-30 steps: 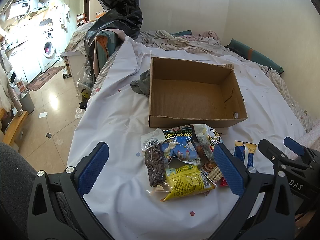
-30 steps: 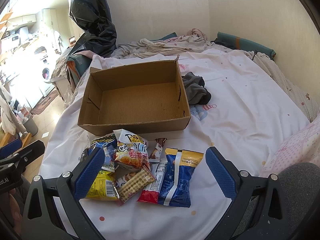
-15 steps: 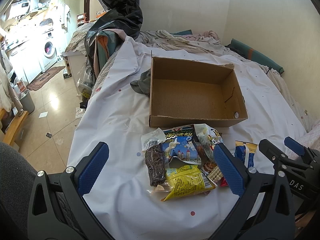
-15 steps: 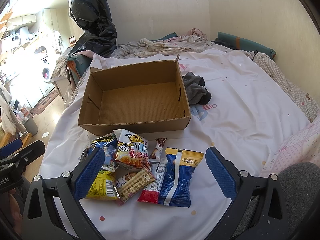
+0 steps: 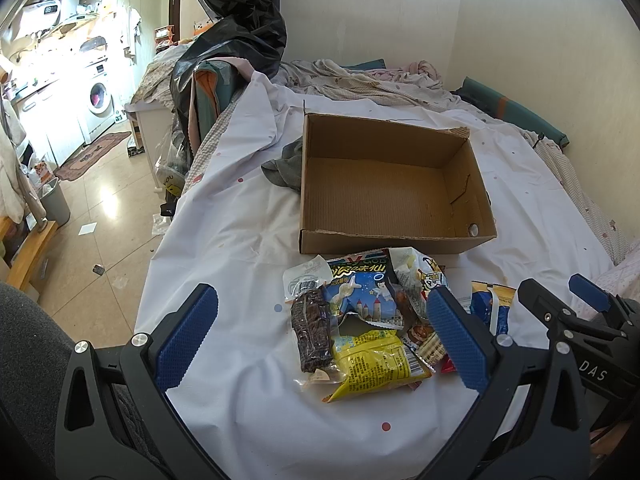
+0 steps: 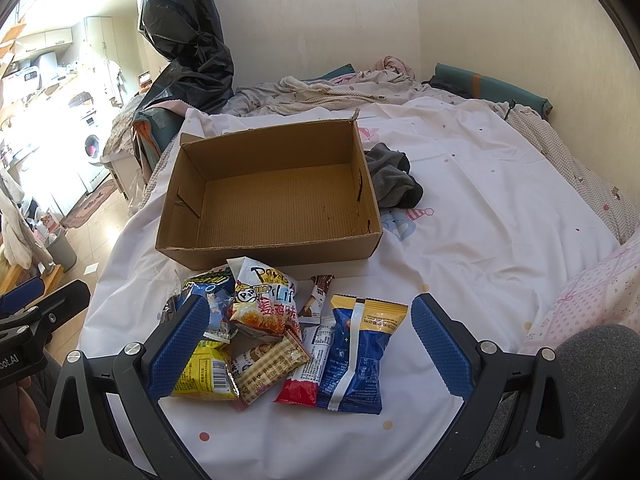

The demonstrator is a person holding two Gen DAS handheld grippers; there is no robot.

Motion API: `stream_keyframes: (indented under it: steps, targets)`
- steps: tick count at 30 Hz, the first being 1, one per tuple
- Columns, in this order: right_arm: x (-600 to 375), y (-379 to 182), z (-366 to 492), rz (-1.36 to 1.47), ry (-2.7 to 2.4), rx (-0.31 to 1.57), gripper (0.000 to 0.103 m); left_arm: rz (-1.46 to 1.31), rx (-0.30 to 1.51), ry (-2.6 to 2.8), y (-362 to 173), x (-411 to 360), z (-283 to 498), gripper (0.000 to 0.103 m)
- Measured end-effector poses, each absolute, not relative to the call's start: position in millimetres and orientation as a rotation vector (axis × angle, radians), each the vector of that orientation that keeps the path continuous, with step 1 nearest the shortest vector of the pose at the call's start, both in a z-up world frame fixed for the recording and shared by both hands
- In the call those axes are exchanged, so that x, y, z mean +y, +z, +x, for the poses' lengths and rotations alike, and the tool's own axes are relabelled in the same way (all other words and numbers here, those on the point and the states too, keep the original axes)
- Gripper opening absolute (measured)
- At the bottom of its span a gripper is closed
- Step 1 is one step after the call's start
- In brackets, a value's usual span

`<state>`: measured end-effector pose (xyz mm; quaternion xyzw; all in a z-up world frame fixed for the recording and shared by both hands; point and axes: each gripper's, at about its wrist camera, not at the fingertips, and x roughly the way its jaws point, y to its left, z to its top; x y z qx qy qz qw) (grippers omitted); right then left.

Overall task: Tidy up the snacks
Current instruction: 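Grasp the brown jerky pack with the left tool while the right tool grasps the blue-yellow chip bag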

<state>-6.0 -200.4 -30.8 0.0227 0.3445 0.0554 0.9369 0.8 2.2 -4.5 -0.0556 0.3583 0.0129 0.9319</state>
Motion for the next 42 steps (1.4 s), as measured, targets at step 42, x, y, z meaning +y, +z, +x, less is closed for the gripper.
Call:
stream_keyframes:
  steps: [42]
  targets:
    - [-282,-89,83,0.368,0.121,1.105,0.103,-0.45,1.391,0.087,-155,46,100,0.071]
